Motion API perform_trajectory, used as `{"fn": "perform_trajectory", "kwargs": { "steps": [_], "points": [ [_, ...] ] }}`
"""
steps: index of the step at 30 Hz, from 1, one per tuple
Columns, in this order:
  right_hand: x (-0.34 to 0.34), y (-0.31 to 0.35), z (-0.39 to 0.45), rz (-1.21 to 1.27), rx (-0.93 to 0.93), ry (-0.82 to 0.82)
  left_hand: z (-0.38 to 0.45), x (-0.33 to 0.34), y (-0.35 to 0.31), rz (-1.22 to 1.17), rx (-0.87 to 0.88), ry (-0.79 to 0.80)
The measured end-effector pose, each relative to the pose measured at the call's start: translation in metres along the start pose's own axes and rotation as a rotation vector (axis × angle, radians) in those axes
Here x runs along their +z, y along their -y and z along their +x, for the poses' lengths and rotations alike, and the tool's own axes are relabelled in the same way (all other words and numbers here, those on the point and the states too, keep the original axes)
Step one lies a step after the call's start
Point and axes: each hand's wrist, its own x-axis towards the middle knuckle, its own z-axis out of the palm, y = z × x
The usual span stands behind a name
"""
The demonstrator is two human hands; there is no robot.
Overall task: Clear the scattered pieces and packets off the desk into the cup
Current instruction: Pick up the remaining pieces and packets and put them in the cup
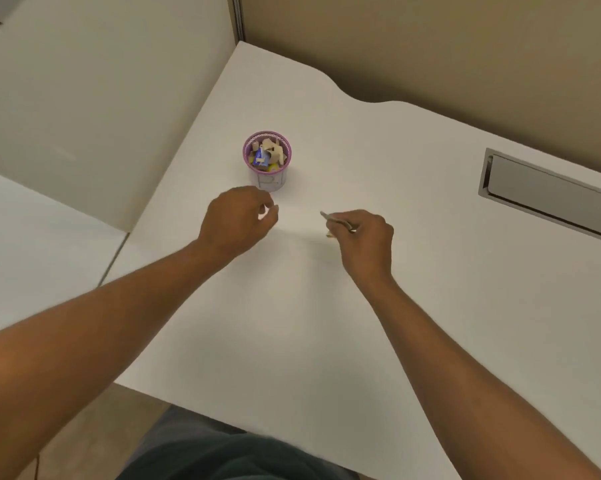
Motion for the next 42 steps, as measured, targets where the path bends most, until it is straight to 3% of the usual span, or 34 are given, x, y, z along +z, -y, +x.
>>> {"fn": "perform_trajectory", "kwargs": {
  "steps": [3, 6, 9, 15, 20, 24, 29, 34, 38, 42],
  "points": [
    [0.021, 0.050, 0.044, -0.069, -0.140, 0.050, -0.035, 0.048, 0.029, 0.060, 0.095, 0.206],
    [0.043, 0.084, 0.082, -0.324, -0.283, 0.125, -0.056, 0.083, 0.053, 0.196, 0.239, 0.385],
    [0.066, 0.102, 0.112, -0.631, -0.364, 0.227, -0.064, 0.103, 0.066, 0.247, 0.323, 0.346],
    [0.102, 0.104, 0.140, -0.978, -0.530, 0.405, -0.069, 0.112, 0.073, 0.274, 0.372, 0.150],
    [0.107, 0.088, 0.140, -0.970, -0.626, 0.427, -0.068, 0.117, 0.075, 0.259, 0.363, 0.112],
    [0.112, 0.099, 0.147, -1.068, -0.573, 0.569, -0.068, 0.119, 0.076, 0.245, 0.364, 0.106],
    [0.098, 0.117, 0.154, -0.983, -0.567, 0.566, -0.068, 0.117, 0.076, 0.251, 0.363, 0.109],
    [0.065, 0.132, 0.153, -0.670, -0.395, 0.596, -0.067, 0.114, 0.075, 0.260, 0.362, 0.120],
    [0.011, 0.118, 0.147, -0.347, -0.248, 0.404, -0.066, 0.111, 0.075, 0.278, 0.359, 0.120],
    [-0.059, 0.042, 0.122, -0.215, -0.032, 0.198, -0.066, 0.112, 0.076, 0.300, 0.363, 0.120]
  ]
}}
